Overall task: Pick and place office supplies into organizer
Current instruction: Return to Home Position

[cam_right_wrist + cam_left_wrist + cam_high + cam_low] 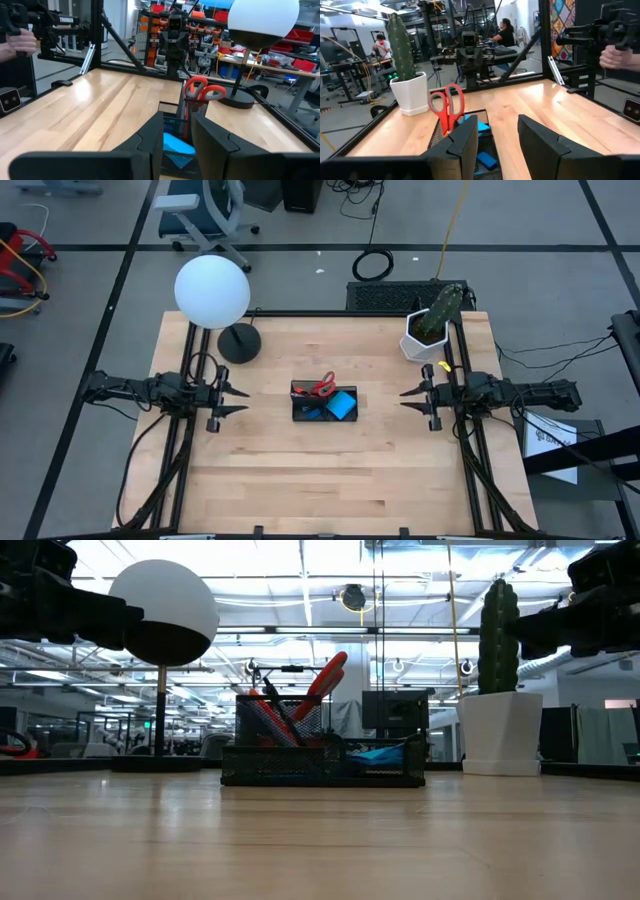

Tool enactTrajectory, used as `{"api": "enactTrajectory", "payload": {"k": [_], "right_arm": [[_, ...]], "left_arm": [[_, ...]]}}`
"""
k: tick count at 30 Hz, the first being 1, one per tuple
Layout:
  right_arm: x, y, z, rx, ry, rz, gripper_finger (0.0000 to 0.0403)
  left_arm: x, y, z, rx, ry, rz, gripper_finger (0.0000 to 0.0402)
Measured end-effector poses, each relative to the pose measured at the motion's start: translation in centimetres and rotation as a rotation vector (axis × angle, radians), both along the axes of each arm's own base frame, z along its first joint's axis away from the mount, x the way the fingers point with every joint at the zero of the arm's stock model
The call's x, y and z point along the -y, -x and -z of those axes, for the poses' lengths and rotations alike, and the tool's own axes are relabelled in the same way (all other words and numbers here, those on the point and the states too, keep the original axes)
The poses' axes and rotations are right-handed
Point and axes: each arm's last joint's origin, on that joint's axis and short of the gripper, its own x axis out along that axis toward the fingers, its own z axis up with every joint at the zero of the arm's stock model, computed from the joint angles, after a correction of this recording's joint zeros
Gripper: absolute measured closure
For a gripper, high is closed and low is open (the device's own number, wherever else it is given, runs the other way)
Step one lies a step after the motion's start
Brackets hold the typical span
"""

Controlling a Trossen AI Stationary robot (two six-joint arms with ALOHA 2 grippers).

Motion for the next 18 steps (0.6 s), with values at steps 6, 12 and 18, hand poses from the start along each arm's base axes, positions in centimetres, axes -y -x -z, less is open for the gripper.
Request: {"api": "enactTrajectory", "payload": {"k": [6,12,18], "right_arm": [[0.0,-0.16,0.21,-0.027,0.004,0.002,0.0312],[0.11,-0.24,0.28,-0.035,0.025,0.04,0.0312],[0.13,-0.26,0.14,-0.02,0.03,0.046,0.0312]], "left_arm": [[0.0,0.0,0.02,-0.002,0.001,-0.001,0.0256],[-0.04,-0.01,0.03,-0.003,0.002,-0.015,0.0256],[-0.06,-0.02,0.04,-0.003,0.003,-0.02,0.0256]]}}
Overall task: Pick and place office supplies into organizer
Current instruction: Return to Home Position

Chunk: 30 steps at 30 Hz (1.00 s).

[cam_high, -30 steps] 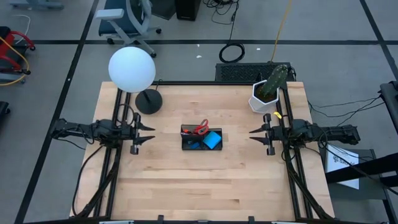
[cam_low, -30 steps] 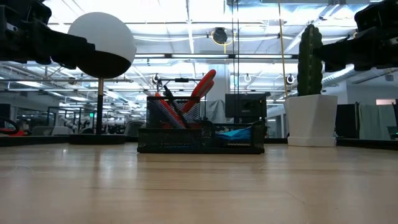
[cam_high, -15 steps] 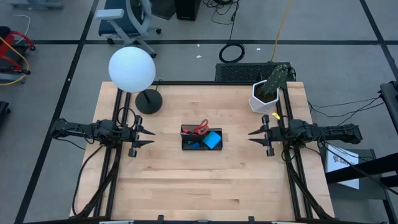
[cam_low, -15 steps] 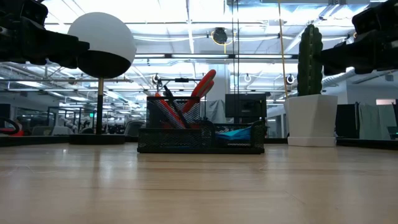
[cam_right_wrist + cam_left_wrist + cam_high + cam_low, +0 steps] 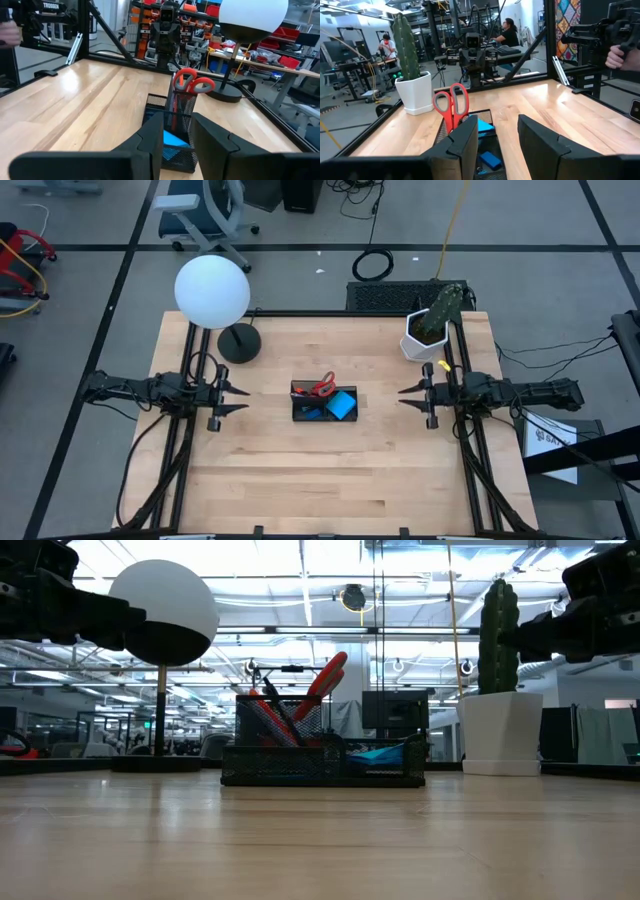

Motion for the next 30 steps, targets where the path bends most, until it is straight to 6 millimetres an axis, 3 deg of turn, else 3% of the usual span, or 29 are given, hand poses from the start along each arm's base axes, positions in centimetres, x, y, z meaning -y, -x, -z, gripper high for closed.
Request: {"api": "enactTrajectory", "payload": {"k": [30], "right_arm": [[0.01,-0.02,-0.58,0.06,-0.002,0.004,0.0312]], "left_arm": [[-0.01,-0.01,0.02,0.0,0.0,-0.003,0.0256]]}}
